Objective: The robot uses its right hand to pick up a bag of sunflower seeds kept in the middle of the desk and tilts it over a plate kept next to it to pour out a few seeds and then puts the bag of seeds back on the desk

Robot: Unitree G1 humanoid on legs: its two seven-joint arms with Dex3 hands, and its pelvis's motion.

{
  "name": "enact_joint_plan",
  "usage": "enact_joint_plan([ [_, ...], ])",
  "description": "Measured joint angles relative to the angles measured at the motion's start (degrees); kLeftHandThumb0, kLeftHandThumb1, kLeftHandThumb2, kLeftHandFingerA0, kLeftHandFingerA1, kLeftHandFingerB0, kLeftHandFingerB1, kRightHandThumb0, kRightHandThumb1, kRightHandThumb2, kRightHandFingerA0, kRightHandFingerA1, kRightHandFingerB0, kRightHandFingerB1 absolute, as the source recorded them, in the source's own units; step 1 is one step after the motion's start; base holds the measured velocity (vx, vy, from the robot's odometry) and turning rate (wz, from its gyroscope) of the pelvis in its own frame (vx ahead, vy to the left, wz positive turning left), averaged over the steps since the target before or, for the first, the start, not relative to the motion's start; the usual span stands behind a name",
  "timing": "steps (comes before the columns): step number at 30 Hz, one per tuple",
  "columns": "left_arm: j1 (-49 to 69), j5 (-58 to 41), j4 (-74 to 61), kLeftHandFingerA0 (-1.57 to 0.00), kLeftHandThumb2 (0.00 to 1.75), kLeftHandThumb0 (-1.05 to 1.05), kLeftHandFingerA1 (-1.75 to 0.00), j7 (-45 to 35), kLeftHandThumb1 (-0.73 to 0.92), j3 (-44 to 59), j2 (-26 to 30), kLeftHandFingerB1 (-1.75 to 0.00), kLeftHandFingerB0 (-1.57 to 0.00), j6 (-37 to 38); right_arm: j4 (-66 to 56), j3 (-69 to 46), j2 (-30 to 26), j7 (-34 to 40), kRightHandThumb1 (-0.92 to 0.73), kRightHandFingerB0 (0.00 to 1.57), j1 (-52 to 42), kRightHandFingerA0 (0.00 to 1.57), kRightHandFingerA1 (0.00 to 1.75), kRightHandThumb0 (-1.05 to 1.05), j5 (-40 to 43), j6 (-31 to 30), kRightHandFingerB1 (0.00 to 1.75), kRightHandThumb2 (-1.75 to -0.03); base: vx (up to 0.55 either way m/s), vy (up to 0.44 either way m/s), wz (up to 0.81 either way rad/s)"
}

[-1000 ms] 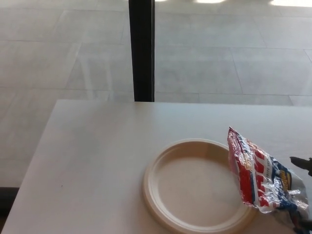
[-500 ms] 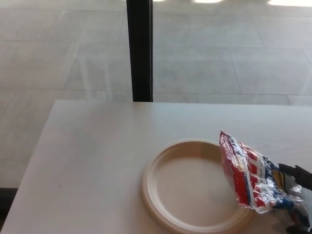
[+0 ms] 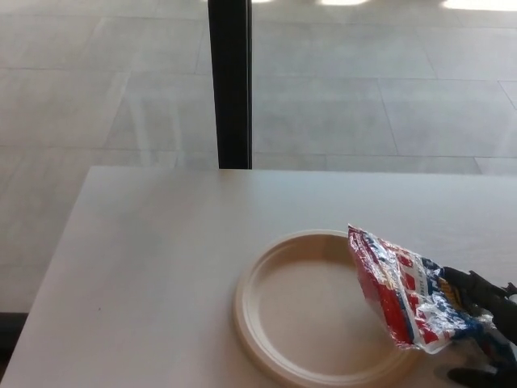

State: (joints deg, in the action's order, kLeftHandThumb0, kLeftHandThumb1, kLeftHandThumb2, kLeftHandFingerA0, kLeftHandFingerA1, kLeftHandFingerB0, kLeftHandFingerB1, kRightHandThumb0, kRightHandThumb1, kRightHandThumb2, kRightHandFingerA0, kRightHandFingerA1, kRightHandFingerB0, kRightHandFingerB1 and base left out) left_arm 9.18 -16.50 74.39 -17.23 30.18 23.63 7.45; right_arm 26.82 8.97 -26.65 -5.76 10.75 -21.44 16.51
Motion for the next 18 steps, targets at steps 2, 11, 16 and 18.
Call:
enact_joint_plan([
  [2,0.1,0.0,0.0,-0.33,0.62,-0.79,-0.51,0.0,0.71,0.0,0.0,-0.36,-0.34,0.0,1.1,-0.2,0.4,0.9,-0.61,0.11,0.1,0.52,0.75,-0.29,0.0,0.5,0.35,-0.61,0.00,0.000,0.00],
  [11,0.4,0.0,0.0,-0.37,0.67,-0.79,-0.55,-0.3,0.60,-0.2,0.0,-0.40,-0.37,0.5,5.8,-0.5,-0.7,5.8,-0.74,0.17,0.5,0.95,0.90,-0.21,-1.6,1.7,0.31,-0.62,0.00,0.000,0.00],
  [16,0.3,0.0,0.2,-0.39,0.61,-0.75,-0.54,-0.3,0.68,-0.2,0.0,-0.38,-0.40,0.5,7.9,0.8,-1.7,11.0,-0.81,0.26,0.6,1.03,1.13,-0.21,-4.7,1.7,0.30,-0.65,0.00,0.000,0.00],
  [18,0.2,0.0,0.2,-0.37,0.68,-0.80,-0.56,-0.3,0.59,-0.2,0.0,-0.41,-0.36,0.5,8.7,1.3,-1.9,13.0,-0.82,0.38,0.8,0.85,1.52,-0.19,-5.7,2.0,0.35,-0.68,0.00,0.000,0.00],
])
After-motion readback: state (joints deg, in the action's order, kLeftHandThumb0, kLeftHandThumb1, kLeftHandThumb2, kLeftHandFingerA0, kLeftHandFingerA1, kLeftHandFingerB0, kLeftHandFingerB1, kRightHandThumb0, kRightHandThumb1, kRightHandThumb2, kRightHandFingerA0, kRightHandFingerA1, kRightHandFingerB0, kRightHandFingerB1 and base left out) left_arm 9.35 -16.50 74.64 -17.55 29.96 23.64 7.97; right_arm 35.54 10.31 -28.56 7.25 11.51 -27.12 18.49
